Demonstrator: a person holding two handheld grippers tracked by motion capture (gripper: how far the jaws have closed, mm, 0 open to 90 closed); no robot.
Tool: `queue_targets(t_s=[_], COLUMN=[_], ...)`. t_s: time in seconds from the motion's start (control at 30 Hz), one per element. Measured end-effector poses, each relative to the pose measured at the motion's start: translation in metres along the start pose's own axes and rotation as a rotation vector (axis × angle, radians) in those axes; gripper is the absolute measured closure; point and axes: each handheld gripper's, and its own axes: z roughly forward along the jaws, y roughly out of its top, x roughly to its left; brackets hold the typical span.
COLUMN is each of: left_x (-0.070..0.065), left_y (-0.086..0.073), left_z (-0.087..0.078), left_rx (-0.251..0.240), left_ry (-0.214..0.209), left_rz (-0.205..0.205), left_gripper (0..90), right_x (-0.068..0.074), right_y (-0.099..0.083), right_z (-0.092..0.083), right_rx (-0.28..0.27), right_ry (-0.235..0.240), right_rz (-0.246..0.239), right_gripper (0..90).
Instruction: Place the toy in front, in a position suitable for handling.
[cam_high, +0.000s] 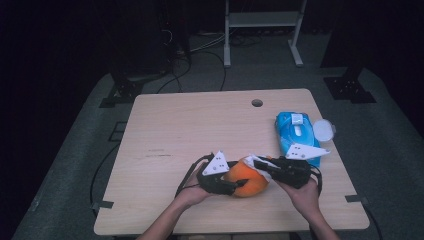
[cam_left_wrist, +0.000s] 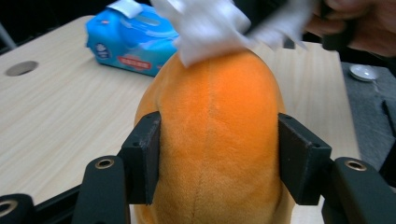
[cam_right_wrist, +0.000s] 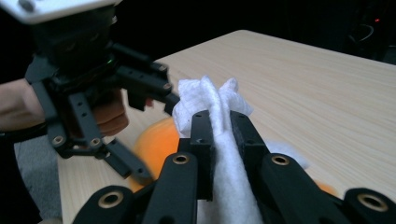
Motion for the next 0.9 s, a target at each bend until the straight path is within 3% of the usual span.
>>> queue_targets(t_s=[0.13, 0.27, 0.4, 0.63, 0.9], left_x=[0.002, 0.005, 0.005, 0.005, -0.004], left_y=[-0.008, -0.012, -0.013, -0.013, -0.005], left_z=[0.001, 0.000, 0.000, 0.002, 0.010], left_rx=[0.020, 0.025, 0.021, 0.017, 0.030], left_ry=[-0.023, -0.046, -0.053, -0.060, -0.038], left_rz=[-0.013, -0.024, -0.028, -0.039, -0.013], left_gripper=[35.2, 32.8, 31.1, 28.1, 26.3], right_x=[-0.012, -0.030, -0.042, -0.036, -0.002], right_y=[-0.010, -0.017, -0.025, -0.023, -0.009], right_z=[0.009, 0.003, -0.003, -0.002, 0.014], right_rx=[0.036, 0.040, 0.032, 0.032, 0.030], right_ry=[0.000, -0.052, -0.051, -0.028, 0.036], right_rz=[0.024, 0.069, 0.127, 0.133, 0.045], right_gripper=[79.8, 79.8, 79.8, 80.0, 80.1])
